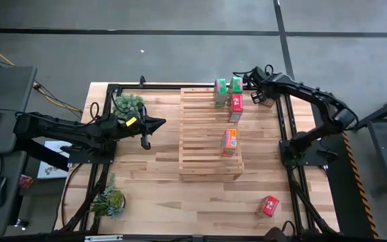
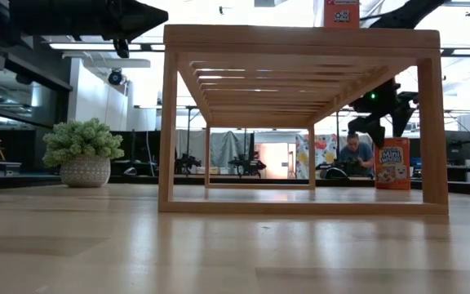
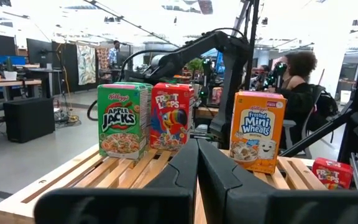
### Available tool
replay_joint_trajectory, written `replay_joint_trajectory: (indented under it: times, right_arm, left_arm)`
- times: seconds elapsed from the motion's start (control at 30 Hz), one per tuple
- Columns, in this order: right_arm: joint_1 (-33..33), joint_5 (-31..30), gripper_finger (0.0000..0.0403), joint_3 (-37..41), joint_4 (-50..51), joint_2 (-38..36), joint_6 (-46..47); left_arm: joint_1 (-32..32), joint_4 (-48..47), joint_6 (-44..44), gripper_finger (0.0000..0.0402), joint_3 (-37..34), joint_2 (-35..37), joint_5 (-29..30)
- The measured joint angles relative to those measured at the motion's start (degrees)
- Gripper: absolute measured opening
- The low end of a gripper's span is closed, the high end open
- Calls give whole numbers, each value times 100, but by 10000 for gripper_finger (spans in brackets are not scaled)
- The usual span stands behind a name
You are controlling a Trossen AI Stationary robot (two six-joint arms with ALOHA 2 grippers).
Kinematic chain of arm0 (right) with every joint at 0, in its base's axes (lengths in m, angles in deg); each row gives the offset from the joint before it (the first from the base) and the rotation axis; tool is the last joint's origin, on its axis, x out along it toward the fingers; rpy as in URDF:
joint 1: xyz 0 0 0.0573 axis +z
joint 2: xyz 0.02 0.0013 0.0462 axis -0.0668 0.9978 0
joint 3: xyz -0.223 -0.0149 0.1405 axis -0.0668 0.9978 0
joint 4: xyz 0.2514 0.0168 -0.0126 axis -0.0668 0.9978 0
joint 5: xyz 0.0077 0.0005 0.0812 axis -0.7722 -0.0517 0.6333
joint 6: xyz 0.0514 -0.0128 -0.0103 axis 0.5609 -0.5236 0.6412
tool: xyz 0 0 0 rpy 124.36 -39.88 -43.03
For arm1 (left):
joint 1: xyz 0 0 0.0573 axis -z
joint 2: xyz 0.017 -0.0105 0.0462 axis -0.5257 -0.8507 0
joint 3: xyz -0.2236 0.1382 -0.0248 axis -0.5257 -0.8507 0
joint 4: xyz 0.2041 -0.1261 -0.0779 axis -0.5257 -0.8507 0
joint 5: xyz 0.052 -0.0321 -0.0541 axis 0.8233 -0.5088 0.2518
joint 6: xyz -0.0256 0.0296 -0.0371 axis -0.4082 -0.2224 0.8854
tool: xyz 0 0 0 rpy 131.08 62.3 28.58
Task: Stack cereal on shelf
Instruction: Put the orange cereal box on the shelf aligned with the other orange cereal box
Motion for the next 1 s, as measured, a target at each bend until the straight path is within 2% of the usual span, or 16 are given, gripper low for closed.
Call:
replay_joint_trajectory:
  times: [0.23,0.53,0.83,1.0]
  right_arm:
    - [-12,-107,286,0,-289,138,-257]
    - [63,215,286,-4,-241,133,-343]
    - [124,593,286,-11,-254,-31,422]
    - [126,1114,286,-11,-354,-273,646]
  left_arm:
    - [0,1,0,0,0,0,0]
    - [0,2,0,0,0,0,0]
    - [0,3,-46,0,0,0,0]
    - [0,7,-48,0,0,0,0]
